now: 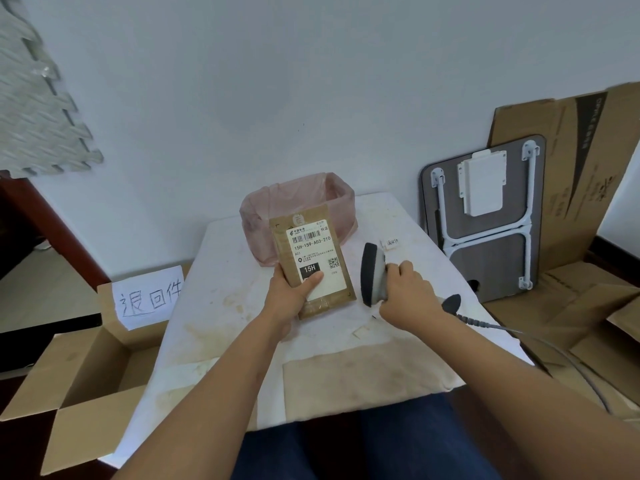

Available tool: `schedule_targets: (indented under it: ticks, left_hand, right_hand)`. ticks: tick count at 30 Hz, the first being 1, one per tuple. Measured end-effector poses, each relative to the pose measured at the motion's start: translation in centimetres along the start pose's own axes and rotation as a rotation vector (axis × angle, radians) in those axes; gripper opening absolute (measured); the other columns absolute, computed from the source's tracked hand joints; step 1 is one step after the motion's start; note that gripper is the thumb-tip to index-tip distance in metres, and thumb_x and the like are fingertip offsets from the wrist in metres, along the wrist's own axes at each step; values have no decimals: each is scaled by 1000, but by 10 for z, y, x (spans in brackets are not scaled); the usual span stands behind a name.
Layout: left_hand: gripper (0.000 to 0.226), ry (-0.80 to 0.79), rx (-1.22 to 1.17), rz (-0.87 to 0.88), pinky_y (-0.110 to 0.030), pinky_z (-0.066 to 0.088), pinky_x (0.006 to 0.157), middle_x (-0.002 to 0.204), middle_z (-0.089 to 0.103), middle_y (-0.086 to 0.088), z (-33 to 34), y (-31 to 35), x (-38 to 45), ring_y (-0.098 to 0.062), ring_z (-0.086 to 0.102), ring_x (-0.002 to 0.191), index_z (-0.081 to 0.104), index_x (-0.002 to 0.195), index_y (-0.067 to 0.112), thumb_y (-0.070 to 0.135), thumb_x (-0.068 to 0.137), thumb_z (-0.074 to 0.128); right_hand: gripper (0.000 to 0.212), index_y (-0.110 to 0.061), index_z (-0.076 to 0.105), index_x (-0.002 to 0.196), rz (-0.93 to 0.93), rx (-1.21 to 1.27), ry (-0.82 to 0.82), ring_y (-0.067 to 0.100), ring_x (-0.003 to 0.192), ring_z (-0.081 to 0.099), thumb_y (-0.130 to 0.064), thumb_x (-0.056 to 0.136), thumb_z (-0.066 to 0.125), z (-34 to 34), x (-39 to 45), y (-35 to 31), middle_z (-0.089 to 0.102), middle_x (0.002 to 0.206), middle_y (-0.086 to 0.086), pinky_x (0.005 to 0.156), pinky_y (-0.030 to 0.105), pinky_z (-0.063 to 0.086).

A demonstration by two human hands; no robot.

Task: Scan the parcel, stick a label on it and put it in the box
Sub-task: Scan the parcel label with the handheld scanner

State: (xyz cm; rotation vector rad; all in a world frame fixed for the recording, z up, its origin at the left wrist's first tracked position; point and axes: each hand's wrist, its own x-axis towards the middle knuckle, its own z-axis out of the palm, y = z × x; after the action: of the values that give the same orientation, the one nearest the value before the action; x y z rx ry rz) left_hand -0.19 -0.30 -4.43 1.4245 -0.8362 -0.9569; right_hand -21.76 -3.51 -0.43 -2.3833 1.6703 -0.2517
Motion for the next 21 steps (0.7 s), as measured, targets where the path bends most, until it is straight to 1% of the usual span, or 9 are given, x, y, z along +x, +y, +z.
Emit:
schedule_targets:
  ticks: [2, 4, 6, 8, 10, 13, 16, 18, 21]
  left_hand:
    - [65, -2, 4, 2, -33, 57, 89, 125, 69, 3, -1, -2, 1, -14, 68, 110, 47, 135, 20, 20, 81, 82]
    - [66, 2, 10, 5, -36, 56, 93, 125, 70, 4, -2, -4, 2, -14, 69, 111, 48, 135, 21, 22, 79, 84]
    - [65, -1, 21, 11, -38, 56, 95, 124, 70, 5, -2, -5, 2, -14, 69, 111, 49, 132, 23, 24, 78, 85]
    - [64, -3, 28, 11, -37, 56, 95, 124, 70, 5, -3, -5, 2, -13, 69, 111, 49, 131, 24, 24, 78, 85]
    - [65, -5, 33, 4, -35, 56, 94, 123, 70, 6, -3, -4, 2, -12, 69, 110, 49, 132, 23, 24, 78, 84]
    - [67, -1, 48, -12, -35, 56, 94, 124, 70, 5, -3, -3, 1, -13, 68, 111, 48, 134, 22, 24, 79, 84]
    - [63, -5, 91, -33, -25, 56, 84, 123, 70, 5, -4, 3, -2, -10, 68, 107, 49, 133, 22, 24, 80, 83]
    - [62, -22, 131, -57, -20, 54, 77, 122, 70, 6, -6, 7, -5, -8, 68, 106, 51, 132, 22, 29, 80, 83]
    - [65, -21, 183, -111, -22, 54, 77, 120, 72, 6, -11, 9, -10, -10, 70, 104, 56, 130, 21, 41, 75, 84]
  right_hand:
    - [44, -7, 41, 124, 42, 34, -37, 30, 95, 47, -15, 83, 54, 10, 4, 9, 41, 121, 14, 78, 33, 34]
    - [43, -7, 41, 124, 54, 52, -53, 30, 91, 44, -14, 83, 53, 18, 7, 16, 40, 121, 14, 77, 33, 35]
    - [44, -7, 41, 123, 51, 33, -59, 32, 93, 47, -17, 82, 54, 23, 10, 22, 41, 119, 14, 76, 34, 33]
    - [46, -7, 42, 123, 52, 20, -60, 33, 98, 49, -20, 81, 56, 25, 14, 26, 41, 119, 14, 75, 34, 33]
    - [46, -8, 44, 122, 54, 25, -56, 32, 96, 48, -22, 81, 57, 27, 17, 28, 42, 118, 13, 76, 35, 34]
    - [46, -9, 45, 122, 59, 12, -55, 32, 105, 50, -25, 81, 57, 32, 21, 29, 44, 120, 11, 82, 37, 37]
    - [50, -12, 42, 125, 83, 15, -53, 32, 113, 47, -27, 80, 57, 34, 22, 30, 45, 125, 9, 89, 40, 37]
    - [57, -12, 37, 132, 101, 47, -61, 33, 118, 45, -26, 80, 58, 32, 21, 31, 42, 130, 10, 92, 42, 37]
    - [73, -13, 27, 143, 105, 117, -19, 34, 126, 40, -25, 79, 59, 29, 18, 35, 36, 143, 9, 99, 44, 34]
